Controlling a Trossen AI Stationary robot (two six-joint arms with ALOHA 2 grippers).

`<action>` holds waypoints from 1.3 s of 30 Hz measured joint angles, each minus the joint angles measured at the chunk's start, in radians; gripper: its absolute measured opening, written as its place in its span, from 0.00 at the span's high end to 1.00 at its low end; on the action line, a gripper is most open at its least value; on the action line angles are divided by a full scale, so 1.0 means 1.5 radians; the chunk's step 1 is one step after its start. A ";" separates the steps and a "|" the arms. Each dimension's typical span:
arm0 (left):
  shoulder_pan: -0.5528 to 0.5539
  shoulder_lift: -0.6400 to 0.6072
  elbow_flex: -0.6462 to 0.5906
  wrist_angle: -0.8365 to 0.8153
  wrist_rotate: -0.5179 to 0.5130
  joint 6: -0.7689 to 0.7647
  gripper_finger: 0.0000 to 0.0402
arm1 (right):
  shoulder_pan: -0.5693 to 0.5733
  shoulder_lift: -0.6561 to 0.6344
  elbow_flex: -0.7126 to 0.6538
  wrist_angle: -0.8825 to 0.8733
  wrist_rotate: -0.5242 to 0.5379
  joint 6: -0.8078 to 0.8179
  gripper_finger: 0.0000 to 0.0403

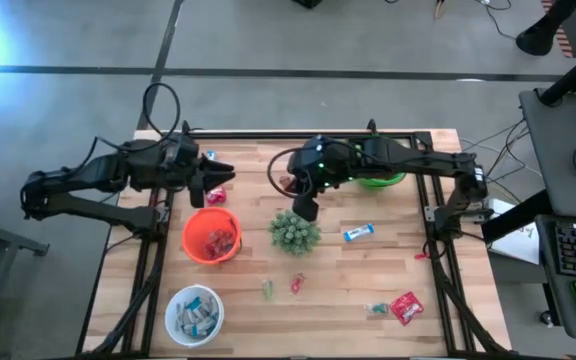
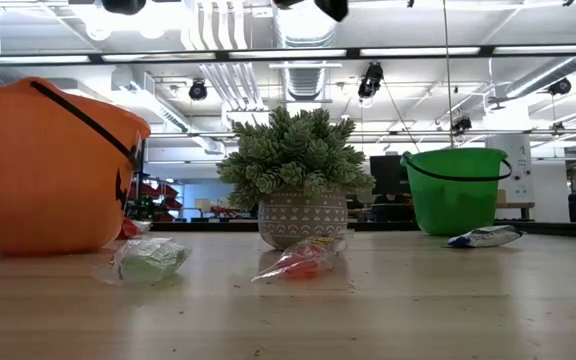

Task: Sort candy
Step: Put the orange gummy into the orange bucket

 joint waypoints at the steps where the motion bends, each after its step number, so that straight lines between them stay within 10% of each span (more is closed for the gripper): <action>1: 0.000 0.004 -0.002 0.009 0.001 -0.001 0.72 | 0.000 0.010 0.014 0.001 -0.004 -0.006 0.97; 39: 0.000 0.157 0.047 0.074 0.093 0.096 0.72 | -0.007 0.095 0.124 0.067 -0.053 -0.012 0.97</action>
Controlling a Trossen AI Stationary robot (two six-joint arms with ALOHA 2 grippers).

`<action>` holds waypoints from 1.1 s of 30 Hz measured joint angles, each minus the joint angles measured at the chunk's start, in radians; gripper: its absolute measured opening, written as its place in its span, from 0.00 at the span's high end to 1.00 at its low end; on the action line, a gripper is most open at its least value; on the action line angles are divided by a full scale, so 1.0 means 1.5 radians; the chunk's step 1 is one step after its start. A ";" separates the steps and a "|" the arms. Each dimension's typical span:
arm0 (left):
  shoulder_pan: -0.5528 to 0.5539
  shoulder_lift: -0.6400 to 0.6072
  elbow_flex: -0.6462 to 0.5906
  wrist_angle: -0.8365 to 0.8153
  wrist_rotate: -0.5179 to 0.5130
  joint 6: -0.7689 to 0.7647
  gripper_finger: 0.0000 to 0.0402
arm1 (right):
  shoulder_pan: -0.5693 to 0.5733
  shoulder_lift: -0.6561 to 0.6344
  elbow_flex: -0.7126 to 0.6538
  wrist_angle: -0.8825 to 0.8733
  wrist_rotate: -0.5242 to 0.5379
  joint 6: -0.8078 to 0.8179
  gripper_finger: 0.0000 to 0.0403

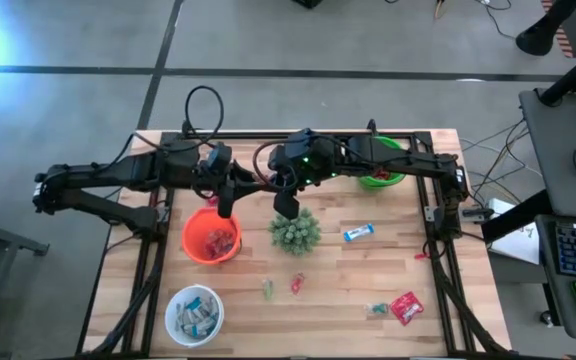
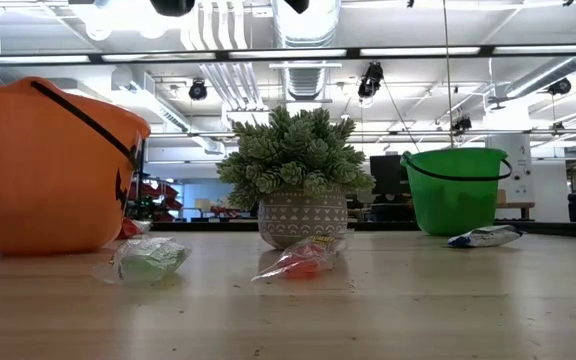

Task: Sort candy
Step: Put the orange gummy into the orange bucket

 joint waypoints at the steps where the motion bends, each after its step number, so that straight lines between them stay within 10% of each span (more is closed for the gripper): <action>1: 0.000 0.004 0.004 0.000 0.000 0.007 0.72 | 0.000 0.000 0.000 0.000 0.000 0.000 0.97; 25: 0.016 0.040 0.009 -0.003 -0.006 0.097 0.98 | 0.001 0.001 -0.002 -0.020 -0.011 0.007 0.97; 33: 0.016 0.039 0.009 -0.016 -0.009 0.102 1.00 | 0.002 0.001 -0.002 -0.018 -0.014 0.003 0.80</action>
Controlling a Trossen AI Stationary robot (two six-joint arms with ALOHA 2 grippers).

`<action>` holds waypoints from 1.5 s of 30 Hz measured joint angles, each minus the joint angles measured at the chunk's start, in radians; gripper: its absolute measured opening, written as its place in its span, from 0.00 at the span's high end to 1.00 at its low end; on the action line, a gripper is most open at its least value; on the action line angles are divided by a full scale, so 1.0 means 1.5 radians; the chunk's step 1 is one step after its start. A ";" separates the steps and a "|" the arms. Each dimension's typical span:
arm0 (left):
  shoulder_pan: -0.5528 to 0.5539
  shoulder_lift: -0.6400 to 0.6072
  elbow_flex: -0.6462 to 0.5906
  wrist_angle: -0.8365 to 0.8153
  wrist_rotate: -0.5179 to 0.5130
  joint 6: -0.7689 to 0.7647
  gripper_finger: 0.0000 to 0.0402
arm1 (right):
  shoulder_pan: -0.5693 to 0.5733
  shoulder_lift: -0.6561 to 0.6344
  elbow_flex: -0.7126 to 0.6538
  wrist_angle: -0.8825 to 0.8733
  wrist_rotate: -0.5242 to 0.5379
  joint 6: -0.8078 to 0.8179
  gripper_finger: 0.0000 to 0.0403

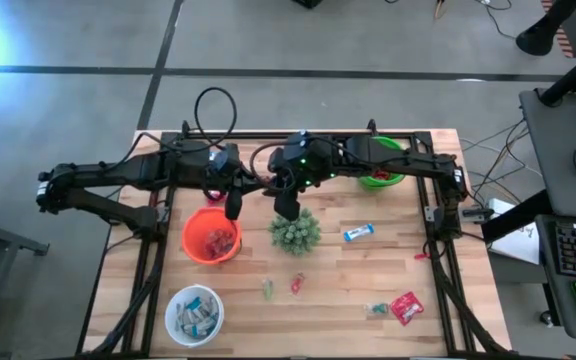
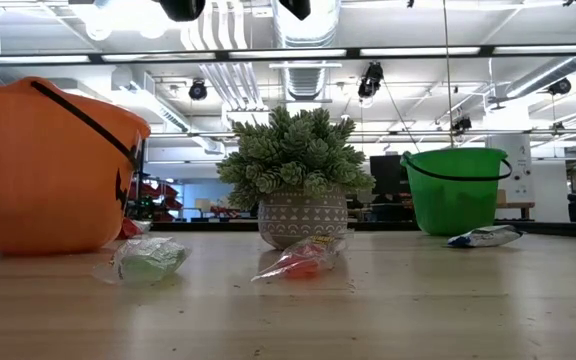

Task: Sort candy
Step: Put the orange gummy into the orange bucket

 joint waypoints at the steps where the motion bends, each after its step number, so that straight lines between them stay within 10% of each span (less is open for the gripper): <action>1: 0.000 0.000 0.000 -0.004 -0.001 0.004 1.00 | 0.000 0.000 0.000 0.001 -0.001 0.000 0.77; 13: 0.000 -0.064 -0.003 -0.240 -0.002 0.012 1.00 | 0.000 -0.005 0.001 -0.070 0.000 0.004 0.53; 29: -0.001 -0.149 -0.003 -0.559 0.084 0.007 1.00 | 0.000 -0.005 -0.007 -0.260 0.003 0.064 0.57; 45: -0.001 -0.157 -0.003 -0.589 0.153 0.068 0.91 | 0.000 -0.001 -0.014 -0.266 0.005 0.116 0.56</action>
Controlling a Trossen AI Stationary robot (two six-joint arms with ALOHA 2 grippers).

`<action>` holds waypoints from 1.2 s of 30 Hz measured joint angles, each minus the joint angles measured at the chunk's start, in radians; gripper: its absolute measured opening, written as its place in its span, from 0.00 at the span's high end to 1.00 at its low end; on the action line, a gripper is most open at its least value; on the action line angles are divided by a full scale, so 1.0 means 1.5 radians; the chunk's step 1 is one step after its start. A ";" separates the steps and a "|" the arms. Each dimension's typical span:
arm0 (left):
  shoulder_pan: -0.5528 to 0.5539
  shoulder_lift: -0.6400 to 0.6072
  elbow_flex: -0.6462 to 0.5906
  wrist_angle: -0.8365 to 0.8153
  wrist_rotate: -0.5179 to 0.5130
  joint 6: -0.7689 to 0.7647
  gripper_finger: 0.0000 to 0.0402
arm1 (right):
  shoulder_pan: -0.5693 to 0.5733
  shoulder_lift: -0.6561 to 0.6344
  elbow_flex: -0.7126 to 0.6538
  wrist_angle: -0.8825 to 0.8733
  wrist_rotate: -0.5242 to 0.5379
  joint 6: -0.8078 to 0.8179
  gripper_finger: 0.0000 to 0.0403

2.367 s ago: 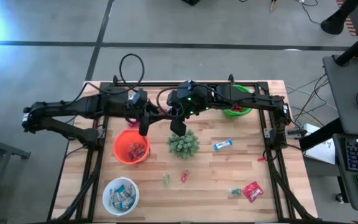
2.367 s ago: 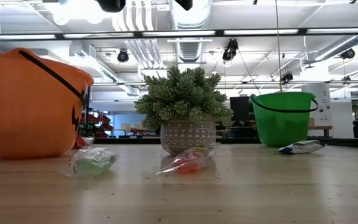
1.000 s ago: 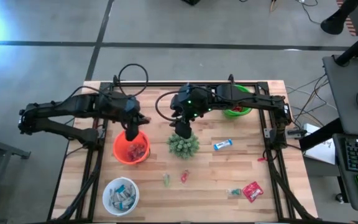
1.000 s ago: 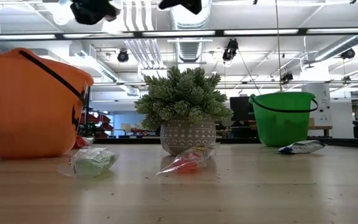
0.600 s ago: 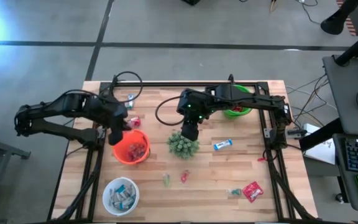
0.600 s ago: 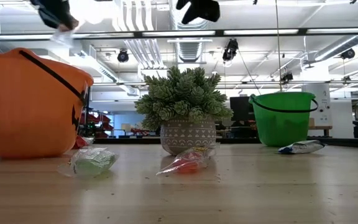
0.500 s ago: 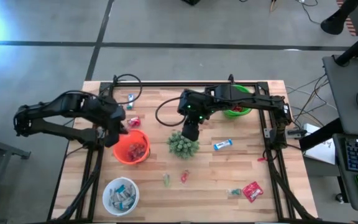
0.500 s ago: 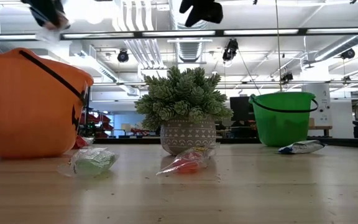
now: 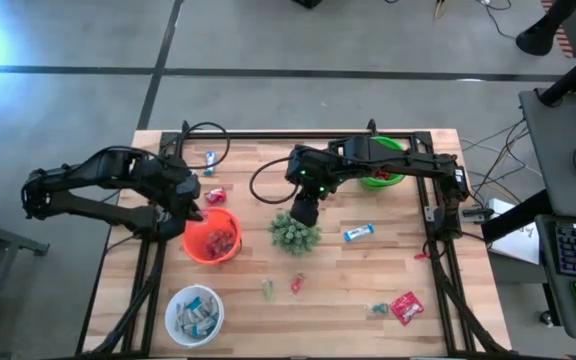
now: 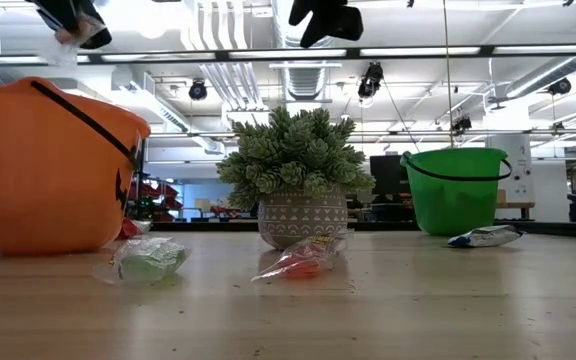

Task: Sort candy
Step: Put the orange gummy into the orange bucket, then put the white chocolate into the white bucket

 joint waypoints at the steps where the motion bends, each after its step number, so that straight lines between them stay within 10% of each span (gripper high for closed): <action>1: 0.000 0.000 0.000 0.000 0.000 0.000 0.89 | 0.000 0.000 0.000 0.000 0.002 0.004 0.56; 12: 0.000 0.000 0.000 -0.007 -0.079 -0.002 0.70 | -0.001 0.001 0.000 0.003 0.090 0.027 0.56; 36: 0.098 0.051 0.000 -0.005 -0.383 -0.082 0.69 | -0.201 0.001 -0.051 0.093 0.074 -0.203 0.56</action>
